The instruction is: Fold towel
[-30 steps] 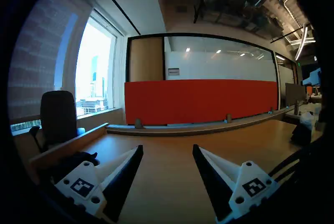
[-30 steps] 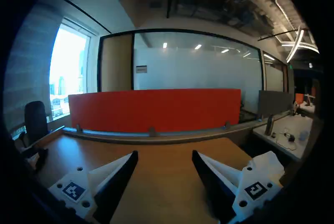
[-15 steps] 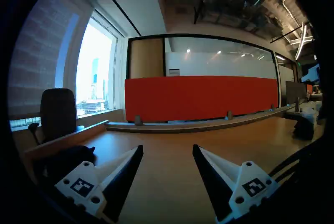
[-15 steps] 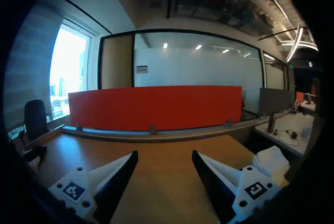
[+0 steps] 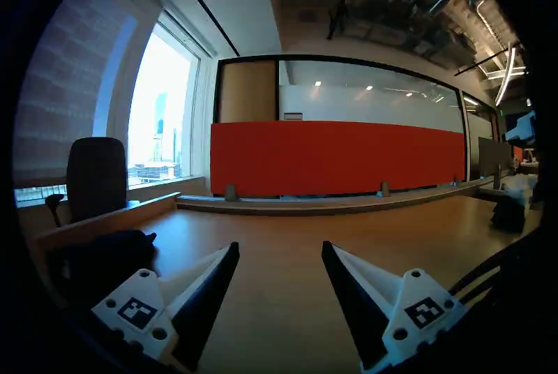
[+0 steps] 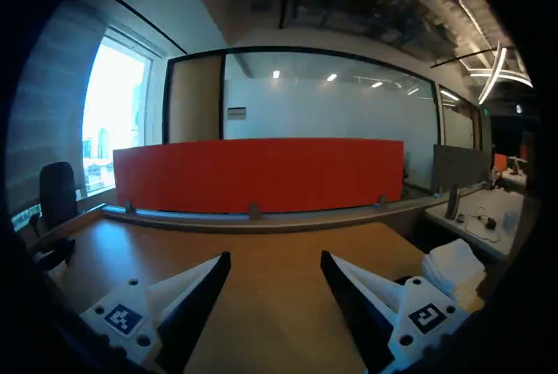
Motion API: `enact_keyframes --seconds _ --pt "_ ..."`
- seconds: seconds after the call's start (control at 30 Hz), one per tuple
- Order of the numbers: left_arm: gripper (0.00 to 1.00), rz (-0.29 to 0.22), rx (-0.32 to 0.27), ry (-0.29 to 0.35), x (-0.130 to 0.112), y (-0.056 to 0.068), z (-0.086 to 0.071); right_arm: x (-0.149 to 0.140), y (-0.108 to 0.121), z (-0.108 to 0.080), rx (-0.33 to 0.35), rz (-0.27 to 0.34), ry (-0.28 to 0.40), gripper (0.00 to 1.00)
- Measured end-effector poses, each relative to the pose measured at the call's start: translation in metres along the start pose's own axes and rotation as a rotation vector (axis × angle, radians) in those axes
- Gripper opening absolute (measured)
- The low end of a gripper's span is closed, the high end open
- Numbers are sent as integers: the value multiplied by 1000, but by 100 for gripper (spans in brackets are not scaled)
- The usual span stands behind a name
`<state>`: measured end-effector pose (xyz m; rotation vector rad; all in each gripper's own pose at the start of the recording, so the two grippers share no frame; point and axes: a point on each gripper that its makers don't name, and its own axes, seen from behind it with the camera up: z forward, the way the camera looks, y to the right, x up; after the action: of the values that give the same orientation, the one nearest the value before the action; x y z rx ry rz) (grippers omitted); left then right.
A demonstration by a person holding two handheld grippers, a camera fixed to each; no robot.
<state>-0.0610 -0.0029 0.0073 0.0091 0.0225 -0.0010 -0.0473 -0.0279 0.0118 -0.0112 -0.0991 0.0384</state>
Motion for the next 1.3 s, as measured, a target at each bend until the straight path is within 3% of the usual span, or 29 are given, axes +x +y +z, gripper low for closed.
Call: enact_keyframes --seconds 0.7,0.9,1.3 --pt "87 5 2 -9 -6 0 2 -11 6 2 6 5 -2 100" --pt "96 6 2 -9 -7 1 3 -16 10 2 2 8 16 100" --pt "96 6 2 -8 -9 1 3 -30 8 3 31 16 79 100"
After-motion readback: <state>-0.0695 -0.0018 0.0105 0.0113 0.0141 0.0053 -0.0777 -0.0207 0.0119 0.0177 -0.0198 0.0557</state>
